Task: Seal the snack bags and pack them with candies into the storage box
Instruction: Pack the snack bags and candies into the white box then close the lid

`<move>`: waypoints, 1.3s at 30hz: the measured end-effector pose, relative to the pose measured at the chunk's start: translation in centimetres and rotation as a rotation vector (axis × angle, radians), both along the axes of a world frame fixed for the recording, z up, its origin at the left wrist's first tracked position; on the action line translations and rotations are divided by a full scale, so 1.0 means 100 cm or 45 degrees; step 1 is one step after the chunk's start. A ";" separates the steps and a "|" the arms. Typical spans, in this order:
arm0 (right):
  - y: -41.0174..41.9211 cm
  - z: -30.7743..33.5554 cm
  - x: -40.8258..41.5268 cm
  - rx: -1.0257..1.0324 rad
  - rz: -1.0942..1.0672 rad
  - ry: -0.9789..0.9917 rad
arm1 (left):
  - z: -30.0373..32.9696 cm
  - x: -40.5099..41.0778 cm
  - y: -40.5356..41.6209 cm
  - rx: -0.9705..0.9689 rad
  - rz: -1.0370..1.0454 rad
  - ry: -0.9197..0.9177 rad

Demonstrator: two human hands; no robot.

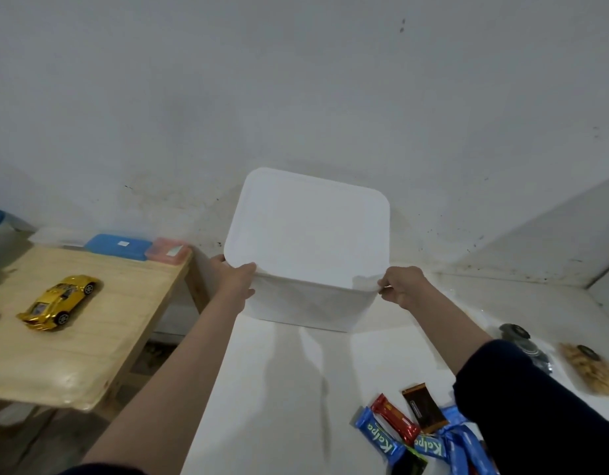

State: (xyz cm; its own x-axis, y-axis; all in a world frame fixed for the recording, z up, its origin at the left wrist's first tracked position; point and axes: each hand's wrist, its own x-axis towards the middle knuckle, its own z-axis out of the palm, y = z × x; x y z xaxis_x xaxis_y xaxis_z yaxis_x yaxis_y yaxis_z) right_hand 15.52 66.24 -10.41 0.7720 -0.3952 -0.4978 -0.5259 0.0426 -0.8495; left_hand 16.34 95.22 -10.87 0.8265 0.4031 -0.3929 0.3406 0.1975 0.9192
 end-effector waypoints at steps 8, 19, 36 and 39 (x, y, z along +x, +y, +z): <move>-0.002 0.004 -0.011 0.195 0.020 0.023 | -0.004 0.002 0.006 0.083 -0.048 0.023; 0.004 0.032 -0.037 0.250 0.012 -0.207 | -0.006 0.000 0.007 -0.101 -0.131 0.085; 0.063 -0.067 -0.229 -0.279 0.498 -0.253 | -0.049 -0.234 0.091 -0.233 0.309 -0.139; 0.069 -0.090 -0.242 -0.285 0.611 -0.132 | -0.078 -0.260 0.101 -0.172 0.286 -0.071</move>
State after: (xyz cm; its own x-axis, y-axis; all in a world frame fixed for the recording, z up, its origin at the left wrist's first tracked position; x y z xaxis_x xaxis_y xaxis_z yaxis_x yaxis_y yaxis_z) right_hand -8.70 73.19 -19.44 0.9325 -0.0738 -0.3536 -0.3548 -0.3698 -0.8587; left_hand -9.64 105.29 -18.67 0.7443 0.5258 -0.4118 0.2241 0.3842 0.8956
